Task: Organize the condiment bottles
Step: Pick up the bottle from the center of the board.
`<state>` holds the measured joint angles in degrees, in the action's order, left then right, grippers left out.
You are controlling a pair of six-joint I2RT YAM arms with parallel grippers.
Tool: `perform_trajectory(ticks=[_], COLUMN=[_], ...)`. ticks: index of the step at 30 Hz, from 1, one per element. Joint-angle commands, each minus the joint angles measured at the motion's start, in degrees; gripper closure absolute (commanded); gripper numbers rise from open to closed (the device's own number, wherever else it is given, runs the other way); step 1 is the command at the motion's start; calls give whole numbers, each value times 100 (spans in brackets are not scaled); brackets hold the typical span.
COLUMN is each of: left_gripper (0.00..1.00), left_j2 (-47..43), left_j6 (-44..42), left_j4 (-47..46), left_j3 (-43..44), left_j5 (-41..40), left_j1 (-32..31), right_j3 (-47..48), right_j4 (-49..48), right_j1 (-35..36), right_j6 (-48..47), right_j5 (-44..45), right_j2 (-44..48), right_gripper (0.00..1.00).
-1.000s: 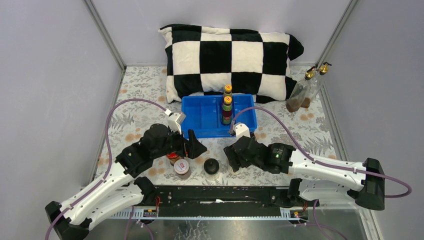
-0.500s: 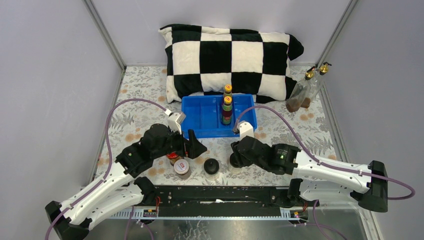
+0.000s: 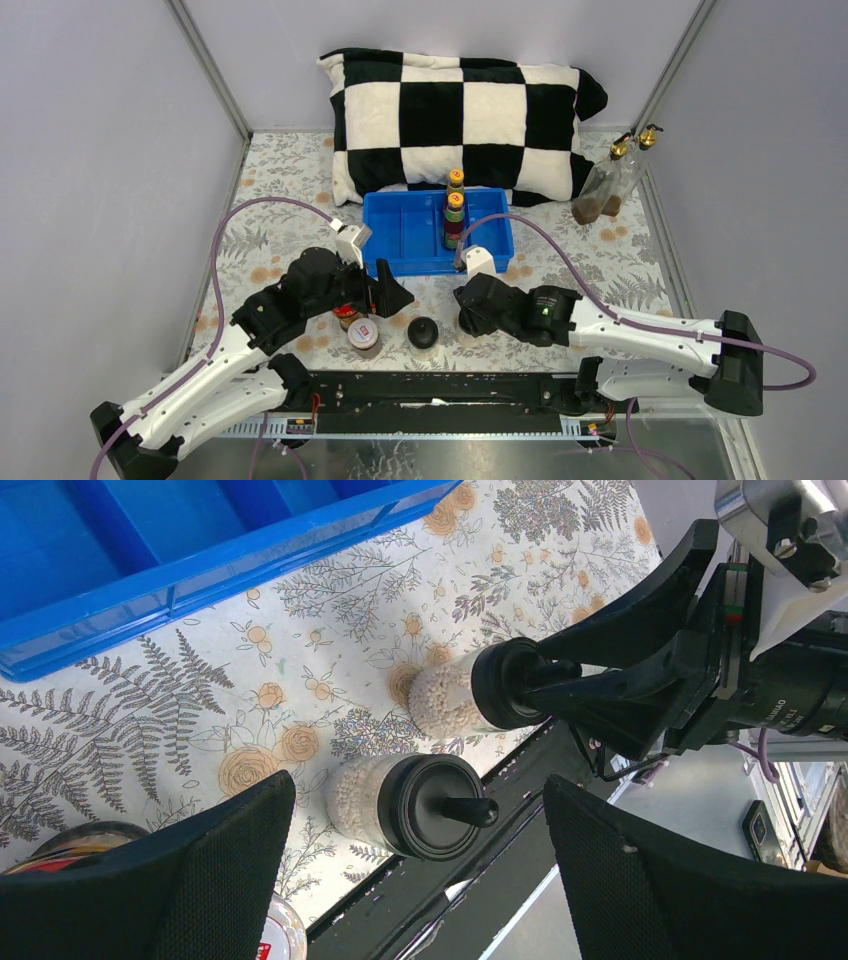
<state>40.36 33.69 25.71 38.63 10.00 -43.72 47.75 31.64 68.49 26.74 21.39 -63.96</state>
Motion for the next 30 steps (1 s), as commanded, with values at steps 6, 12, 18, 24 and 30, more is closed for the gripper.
perform_trajectory(ticks=[6,12,18,24,30], left_gripper=[2,2,2,2,2], left_j2=[-23,-27,-54,-46,-28], left_j6=[-126,-135,-126,-135,-141], left_j4=[-102,-94,-90,-89,-89], left_j3=[58,68,67,75,77], left_j5=[-92,-95,-108,-120,-136], left_j1=[-22,-22,-22,-22,-18], right_j3=[97,107,193,350,417], right_j4=[-24,15,33,226,187], right_j1=[164,165,173,180,204], right_j6=[3,48,38,-24,-69], right_j5=[144,190,162,203,202], right_j2=[-463,-456,-260,-189,-179], right_gripper=[52,50,21,12,13])
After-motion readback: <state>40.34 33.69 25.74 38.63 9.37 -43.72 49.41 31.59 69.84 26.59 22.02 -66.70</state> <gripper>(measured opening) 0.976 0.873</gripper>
